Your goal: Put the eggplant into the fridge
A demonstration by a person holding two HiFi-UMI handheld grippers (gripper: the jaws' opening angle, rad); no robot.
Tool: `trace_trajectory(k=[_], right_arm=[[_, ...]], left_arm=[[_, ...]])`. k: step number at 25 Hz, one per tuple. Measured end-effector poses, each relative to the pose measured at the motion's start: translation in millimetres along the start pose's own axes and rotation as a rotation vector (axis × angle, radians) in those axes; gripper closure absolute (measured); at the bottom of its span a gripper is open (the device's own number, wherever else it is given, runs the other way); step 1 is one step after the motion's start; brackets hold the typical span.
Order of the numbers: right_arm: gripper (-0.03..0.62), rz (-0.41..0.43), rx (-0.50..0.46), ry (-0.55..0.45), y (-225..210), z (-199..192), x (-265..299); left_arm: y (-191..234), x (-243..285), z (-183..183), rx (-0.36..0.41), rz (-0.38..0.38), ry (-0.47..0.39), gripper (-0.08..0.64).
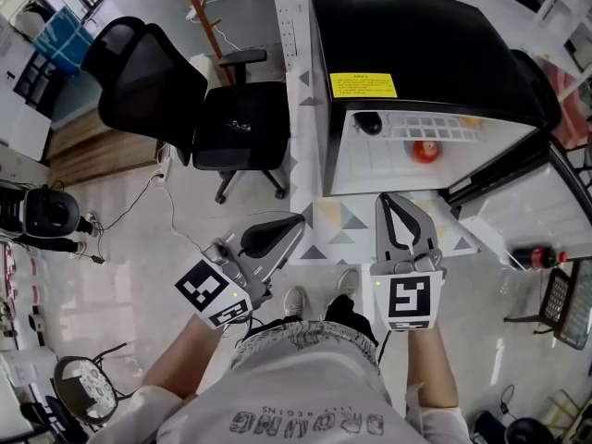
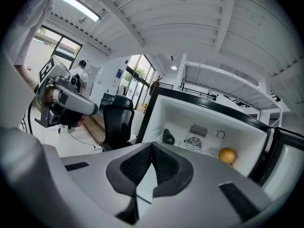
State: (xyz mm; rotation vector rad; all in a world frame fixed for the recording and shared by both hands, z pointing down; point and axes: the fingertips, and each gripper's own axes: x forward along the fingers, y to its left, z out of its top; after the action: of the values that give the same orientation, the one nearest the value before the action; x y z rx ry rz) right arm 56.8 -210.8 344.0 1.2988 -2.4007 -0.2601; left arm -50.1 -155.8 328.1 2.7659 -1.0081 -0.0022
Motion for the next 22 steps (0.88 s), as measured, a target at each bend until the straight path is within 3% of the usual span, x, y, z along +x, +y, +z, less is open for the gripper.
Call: trace_trajectory(k=[22], right_arm=[[0.588, 0.039, -0.032, 0.043, 7, -14, 3]], left_arm=[[6, 12, -6, 0.015, -0.008, 0.027, 0.554]])
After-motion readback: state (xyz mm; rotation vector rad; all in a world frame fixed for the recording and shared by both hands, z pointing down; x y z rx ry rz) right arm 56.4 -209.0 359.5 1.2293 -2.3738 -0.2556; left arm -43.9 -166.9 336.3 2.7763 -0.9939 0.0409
